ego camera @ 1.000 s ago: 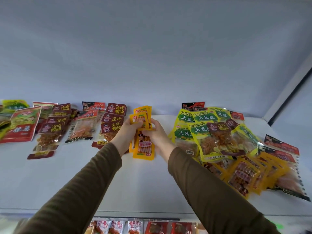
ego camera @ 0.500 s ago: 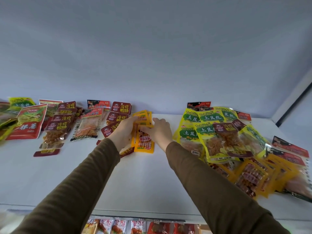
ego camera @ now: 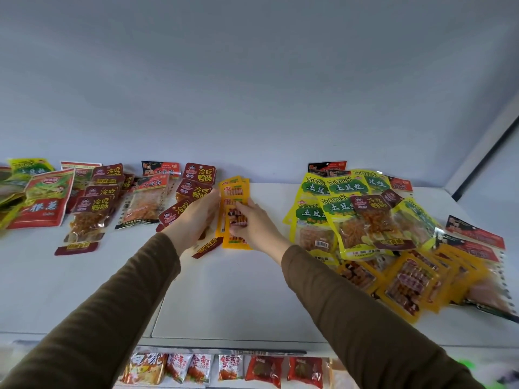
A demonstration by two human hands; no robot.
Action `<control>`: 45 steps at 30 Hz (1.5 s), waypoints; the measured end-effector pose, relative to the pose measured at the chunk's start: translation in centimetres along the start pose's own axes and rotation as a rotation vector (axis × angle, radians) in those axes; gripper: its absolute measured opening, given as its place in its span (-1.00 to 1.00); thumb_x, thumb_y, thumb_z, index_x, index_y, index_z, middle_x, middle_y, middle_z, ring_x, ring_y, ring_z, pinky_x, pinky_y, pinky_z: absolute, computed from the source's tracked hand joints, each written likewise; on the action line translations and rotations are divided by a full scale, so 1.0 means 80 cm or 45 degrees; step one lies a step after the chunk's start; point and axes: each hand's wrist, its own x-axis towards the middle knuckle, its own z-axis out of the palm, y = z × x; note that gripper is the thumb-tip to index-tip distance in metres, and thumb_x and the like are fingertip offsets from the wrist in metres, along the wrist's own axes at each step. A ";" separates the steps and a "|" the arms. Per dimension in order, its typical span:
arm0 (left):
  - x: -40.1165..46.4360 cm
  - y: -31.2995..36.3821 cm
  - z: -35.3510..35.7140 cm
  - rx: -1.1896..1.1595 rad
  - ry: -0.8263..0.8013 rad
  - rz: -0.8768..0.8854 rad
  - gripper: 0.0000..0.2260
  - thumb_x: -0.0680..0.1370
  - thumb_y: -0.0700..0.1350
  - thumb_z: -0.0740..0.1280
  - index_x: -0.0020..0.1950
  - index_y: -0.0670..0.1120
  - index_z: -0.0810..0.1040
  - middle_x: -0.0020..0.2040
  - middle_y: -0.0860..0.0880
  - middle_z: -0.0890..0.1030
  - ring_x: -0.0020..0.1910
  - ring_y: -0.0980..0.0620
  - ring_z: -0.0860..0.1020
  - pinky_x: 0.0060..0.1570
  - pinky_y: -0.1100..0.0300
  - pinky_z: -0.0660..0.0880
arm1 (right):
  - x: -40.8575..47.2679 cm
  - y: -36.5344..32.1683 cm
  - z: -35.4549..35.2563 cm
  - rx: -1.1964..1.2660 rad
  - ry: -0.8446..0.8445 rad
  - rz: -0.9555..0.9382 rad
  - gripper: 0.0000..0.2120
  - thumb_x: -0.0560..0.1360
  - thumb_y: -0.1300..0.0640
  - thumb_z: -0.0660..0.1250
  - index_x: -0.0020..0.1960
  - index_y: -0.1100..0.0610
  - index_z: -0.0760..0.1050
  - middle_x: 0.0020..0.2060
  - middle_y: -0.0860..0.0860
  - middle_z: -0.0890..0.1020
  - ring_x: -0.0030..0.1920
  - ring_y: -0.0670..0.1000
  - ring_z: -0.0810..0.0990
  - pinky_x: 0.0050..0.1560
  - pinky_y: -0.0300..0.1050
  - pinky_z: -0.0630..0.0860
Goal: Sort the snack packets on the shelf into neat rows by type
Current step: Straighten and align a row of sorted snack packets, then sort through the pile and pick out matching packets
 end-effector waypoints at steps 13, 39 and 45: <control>-0.013 -0.004 -0.044 0.309 -0.262 0.152 -0.50 0.65 0.33 0.07 0.51 0.15 0.40 0.45 0.17 0.48 0.43 0.19 0.43 0.49 0.12 0.28 | -0.011 -0.019 0.021 -0.083 0.067 -0.019 -0.31 0.58 -0.05 0.35 0.61 0.11 0.19 0.59 0.14 0.17 0.57 0.24 0.12 0.53 0.10 0.15; 0.002 0.028 0.231 0.594 -0.085 0.209 0.34 0.09 0.51 0.52 0.67 0.08 -0.10 0.67 -0.10 0.04 0.64 -0.16 0.04 0.53 -0.23 0.16 | -0.173 0.165 -0.210 -0.513 0.266 0.249 -0.28 0.54 -0.37 0.26 0.61 -0.17 0.16 0.64 -0.05 0.06 0.63 0.11 -0.08 0.56 0.32 0.00; 0.007 0.041 0.283 0.549 0.076 0.148 0.31 0.26 0.17 0.67 0.65 0.06 -0.27 0.56 -0.26 0.28 0.55 -0.30 0.18 0.45 -0.23 0.28 | -0.183 0.210 -0.233 -0.622 0.299 0.293 -0.08 0.40 -0.61 0.08 0.59 -0.10 0.18 0.64 0.04 0.08 0.63 0.19 -0.06 0.54 0.35 0.00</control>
